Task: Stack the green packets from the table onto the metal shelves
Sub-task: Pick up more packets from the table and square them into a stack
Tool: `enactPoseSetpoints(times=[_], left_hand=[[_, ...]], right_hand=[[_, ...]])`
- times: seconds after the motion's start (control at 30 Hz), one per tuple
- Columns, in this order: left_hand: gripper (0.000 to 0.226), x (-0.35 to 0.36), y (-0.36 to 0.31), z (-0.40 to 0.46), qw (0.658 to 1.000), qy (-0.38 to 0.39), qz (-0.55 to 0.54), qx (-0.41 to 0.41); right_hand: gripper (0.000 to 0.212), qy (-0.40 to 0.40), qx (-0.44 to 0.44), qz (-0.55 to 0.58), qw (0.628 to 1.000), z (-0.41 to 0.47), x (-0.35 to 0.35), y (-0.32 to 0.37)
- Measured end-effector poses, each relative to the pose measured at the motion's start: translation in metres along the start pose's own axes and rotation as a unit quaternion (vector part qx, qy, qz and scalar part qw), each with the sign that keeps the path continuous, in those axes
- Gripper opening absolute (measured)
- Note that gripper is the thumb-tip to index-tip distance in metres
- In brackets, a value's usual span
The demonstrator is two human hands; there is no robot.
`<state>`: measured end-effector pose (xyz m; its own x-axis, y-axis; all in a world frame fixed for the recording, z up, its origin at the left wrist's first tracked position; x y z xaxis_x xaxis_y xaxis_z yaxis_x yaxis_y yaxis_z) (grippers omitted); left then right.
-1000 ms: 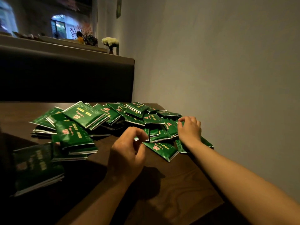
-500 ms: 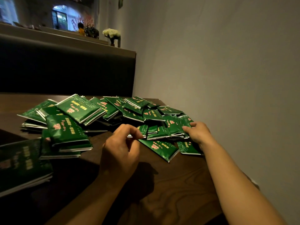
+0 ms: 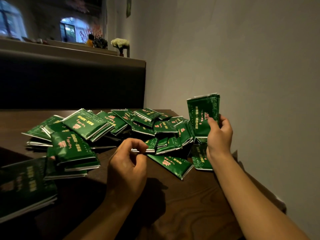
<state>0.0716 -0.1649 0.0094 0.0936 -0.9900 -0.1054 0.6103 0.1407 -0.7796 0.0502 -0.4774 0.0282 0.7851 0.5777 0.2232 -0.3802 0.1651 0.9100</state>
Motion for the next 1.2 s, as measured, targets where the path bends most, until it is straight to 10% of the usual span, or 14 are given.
enactPoseSetpoints(times=[0.3, 0.47, 0.93, 1.2], left_hand=[[0.045, 0.012, 0.017, -0.002, 0.984, 0.056, -0.106, -0.134], [0.011, 0.003, 0.023, 0.001, 0.987, 0.014, -0.091, -0.134], [0.029, -0.054, 0.036, 0.007, 0.964, -0.178, 0.063, -0.188], [0.017, -0.016, 0.024, 0.008, 0.985, -0.042, -0.080, -0.150]], right_hand=[[0.020, 0.307, 0.148, 0.150, 0.928, -0.065, 0.083, -0.010], [0.030, 0.470, 0.138, 0.053, 0.870, -0.113, 0.112, -0.013], [0.028, 0.306, 0.161, 0.186, 0.920, -0.075, 0.089, -0.008], [0.014, 0.427, 0.092, 0.070, 0.897, -0.110, 0.112, -0.008]])
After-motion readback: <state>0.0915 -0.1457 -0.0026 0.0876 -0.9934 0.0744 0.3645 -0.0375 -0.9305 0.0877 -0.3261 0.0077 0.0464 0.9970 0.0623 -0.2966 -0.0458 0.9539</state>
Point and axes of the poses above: each hand's wrist, its own z-axis towards the middle knuckle, its own x-axis out of the palm, y = z × x, the point moved 10 cm from there along z, towards the middle knuckle, and after that the axes turned 2 degrees about z, right-handed, at the moved point
